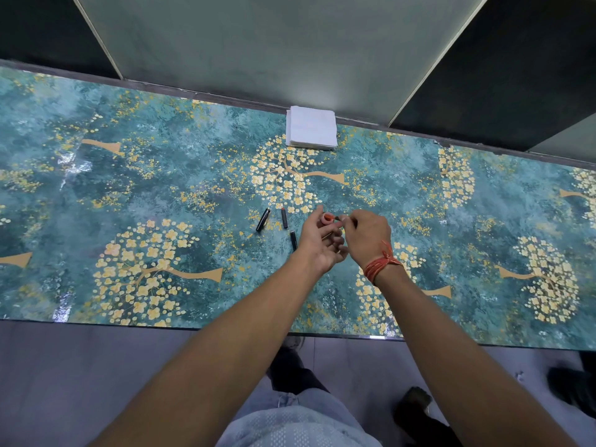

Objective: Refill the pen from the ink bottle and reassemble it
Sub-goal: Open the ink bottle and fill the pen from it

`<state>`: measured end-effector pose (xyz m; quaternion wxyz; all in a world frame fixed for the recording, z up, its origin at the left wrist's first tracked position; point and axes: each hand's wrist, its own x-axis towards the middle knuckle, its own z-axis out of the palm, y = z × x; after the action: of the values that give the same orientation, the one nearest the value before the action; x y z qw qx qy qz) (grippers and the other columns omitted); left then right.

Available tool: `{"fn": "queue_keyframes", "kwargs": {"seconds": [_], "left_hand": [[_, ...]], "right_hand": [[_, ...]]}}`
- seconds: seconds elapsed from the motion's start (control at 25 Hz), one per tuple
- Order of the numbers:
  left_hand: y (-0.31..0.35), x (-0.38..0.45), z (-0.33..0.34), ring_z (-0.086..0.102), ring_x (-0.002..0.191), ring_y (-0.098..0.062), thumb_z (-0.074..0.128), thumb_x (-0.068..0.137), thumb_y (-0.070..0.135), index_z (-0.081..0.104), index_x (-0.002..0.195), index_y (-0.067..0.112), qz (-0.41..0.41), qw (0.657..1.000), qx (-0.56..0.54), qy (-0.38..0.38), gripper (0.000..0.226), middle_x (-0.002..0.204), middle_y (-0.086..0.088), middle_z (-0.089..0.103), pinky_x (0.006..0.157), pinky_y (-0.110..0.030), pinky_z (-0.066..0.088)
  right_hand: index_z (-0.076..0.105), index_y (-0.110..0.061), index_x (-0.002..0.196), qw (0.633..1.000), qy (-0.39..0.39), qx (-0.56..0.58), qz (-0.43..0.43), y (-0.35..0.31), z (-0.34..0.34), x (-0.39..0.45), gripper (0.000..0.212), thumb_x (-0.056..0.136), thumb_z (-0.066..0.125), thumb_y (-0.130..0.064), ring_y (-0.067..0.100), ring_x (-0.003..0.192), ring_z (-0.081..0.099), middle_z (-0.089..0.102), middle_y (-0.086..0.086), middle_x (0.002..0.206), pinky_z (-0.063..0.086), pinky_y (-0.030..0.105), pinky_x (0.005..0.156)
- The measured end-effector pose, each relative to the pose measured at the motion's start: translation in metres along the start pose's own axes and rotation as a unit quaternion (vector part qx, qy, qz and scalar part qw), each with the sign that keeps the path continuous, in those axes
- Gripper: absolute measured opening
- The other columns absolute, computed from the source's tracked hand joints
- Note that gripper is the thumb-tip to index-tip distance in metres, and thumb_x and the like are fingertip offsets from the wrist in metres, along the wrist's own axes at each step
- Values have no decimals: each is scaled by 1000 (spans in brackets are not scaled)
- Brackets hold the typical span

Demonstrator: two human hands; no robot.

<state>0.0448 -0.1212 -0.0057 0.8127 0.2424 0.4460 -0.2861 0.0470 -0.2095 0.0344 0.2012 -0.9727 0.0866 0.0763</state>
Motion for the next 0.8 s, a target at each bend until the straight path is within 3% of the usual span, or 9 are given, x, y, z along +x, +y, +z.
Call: {"fn": "queue_keyframes", "kwargs": {"seconds": [0.2, 0.4, 0.52, 0.64, 0.8], "left_hand": [[0, -4, -10, 37, 53, -12, 53, 84, 29, 71, 93, 1, 0, 999, 33, -1, 34, 64, -2, 50, 55, -25, 36], [-6, -4, -11, 36, 51, -9, 63, 87, 21, 67, 83, 12, 16, 995, 97, 2, 11, 63, 3, 50, 52, -23, 34], [-9, -2, -8, 38, 49, -9, 70, 85, 20, 68, 80, 13, 38, 988, 146, 28, 8, 59, 4, 51, 47, -22, 34], [-10, -2, -8, 44, 52, -13, 75, 81, 17, 70, 80, 11, 81, 974, 204, 56, 8, 65, -3, 57, 46, -24, 35], [-2, -8, -20, 60, 68, -14, 78, 79, 19, 76, 91, 5, 202, 921, 330, 46, 19, 86, -9, 71, 52, -21, 42]], "right_hand": [[51, -8, 60, 998, 4, 43, 42, 9, 9, -2, 42, 96, 54, -29, 23, 51, 43, 45, 3, 51, 27, 29, 51], [69, 2, 71, 989, -4, 113, 96, 17, 19, -8, 44, 96, 54, -31, 37, 65, 65, 69, 20, 68, 54, 41, 61], [69, -1, 73, 979, -29, 154, 130, 24, 21, -11, 42, 97, 52, -30, 36, 60, 65, 70, 18, 71, 57, 45, 60], [67, -4, 79, 954, -107, 219, 175, 26, 17, -16, 36, 98, 49, -28, 24, 52, 56, 68, 14, 74, 47, 31, 46], [70, -4, 90, 941, -226, 194, 161, 31, -8, -1, 31, 96, 53, -29, 20, 61, 56, 69, 12, 83, 45, 26, 48]]}}
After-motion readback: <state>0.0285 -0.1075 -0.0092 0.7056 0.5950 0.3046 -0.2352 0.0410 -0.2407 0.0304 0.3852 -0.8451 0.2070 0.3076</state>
